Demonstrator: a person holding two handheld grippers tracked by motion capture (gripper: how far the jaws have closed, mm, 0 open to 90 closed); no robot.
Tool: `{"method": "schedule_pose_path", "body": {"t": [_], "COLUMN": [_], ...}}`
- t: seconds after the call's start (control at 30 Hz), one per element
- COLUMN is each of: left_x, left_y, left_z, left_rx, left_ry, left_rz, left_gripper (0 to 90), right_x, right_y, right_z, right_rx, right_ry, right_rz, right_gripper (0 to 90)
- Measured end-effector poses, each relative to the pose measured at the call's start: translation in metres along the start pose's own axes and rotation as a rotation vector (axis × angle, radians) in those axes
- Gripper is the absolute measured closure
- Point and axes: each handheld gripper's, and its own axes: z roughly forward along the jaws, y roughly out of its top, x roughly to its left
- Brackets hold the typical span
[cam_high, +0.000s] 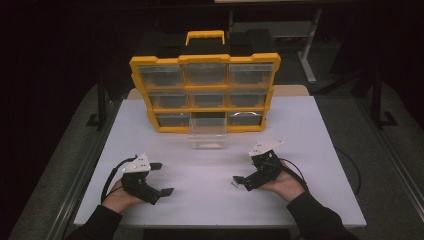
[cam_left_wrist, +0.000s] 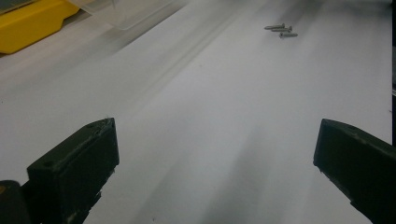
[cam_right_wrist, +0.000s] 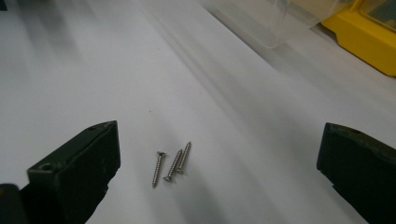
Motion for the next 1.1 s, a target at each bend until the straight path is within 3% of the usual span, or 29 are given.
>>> {"method": "schedule_pose_path", "body": {"t": [0.47, 0.93, 1.1], "left_x": [0.0, 0.0, 0.0], "left_y": [0.0, 0.0, 0.0], "left_z": [0.0, 0.0, 0.001], "left_rx": [-0.004, -0.001, 0.003], "left_ry": [0.0, 0.001, 0.001], "left_rz": [-0.001, 0.0, 0.002], "left_gripper": [0.0, 0.0, 0.0], "right_x": [0.001, 0.001, 0.002], "right_y": [0.01, 0.018, 0.02], "right_z": [0.008, 0.012, 0.014], "right_rx": [0.027, 0.064, 0.086], "right_ry": [0.006, 0.031, 0.042], "right_rz": [-0.007, -0.004, 0.0], "right_gripper": [0.7, 16.5, 26.5]}}
